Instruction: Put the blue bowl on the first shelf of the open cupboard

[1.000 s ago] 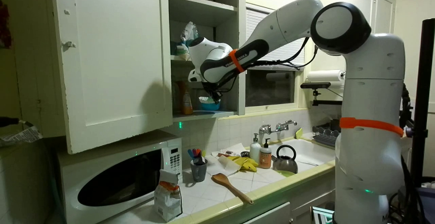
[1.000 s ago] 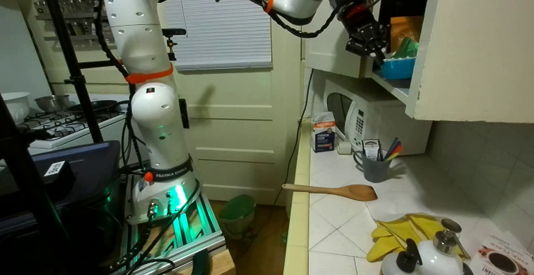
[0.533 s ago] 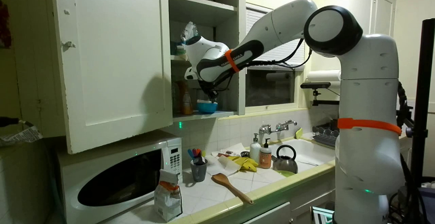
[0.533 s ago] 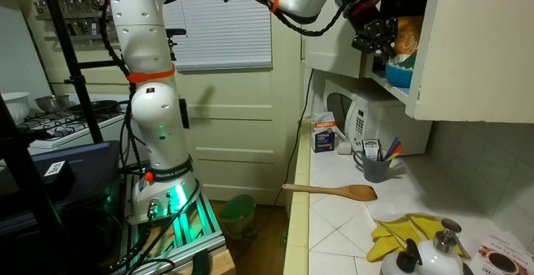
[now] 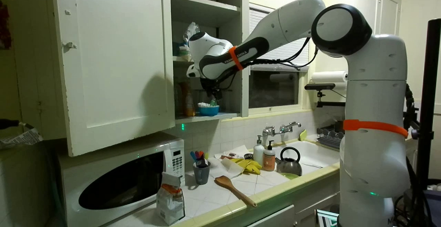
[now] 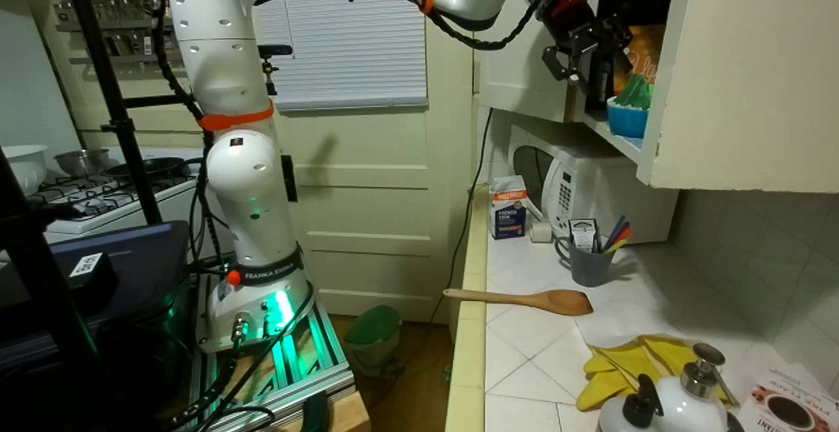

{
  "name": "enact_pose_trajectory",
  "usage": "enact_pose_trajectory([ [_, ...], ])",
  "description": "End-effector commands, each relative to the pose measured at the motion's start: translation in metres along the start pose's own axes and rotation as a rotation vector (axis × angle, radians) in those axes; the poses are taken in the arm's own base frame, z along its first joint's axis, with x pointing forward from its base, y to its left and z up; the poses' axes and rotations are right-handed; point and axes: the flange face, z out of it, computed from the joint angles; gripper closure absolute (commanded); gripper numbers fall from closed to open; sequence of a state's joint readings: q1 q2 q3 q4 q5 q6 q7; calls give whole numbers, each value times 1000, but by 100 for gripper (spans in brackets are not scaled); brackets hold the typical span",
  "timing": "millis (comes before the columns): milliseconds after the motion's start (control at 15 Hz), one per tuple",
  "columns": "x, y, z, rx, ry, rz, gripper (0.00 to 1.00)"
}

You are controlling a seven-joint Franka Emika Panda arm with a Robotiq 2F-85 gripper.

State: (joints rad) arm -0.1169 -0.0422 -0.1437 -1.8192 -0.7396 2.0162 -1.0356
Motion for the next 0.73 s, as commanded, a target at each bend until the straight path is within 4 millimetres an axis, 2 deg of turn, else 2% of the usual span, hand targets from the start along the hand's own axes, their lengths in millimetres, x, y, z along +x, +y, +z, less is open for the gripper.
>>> enact_pose_trajectory([
  [0,-20,-34,-29,-15,59,-52,0],
  [200,-46,-56,-37,59,46,24,0],
  [400,-67,-92,-32,175,-31,-40,0],
  [467,-74,-104,-36,181,11,-73,0],
  [600,-87,-123,-50,81,110,-114,0],
  [667,-73,-91,-39,140,24,-74,0],
])
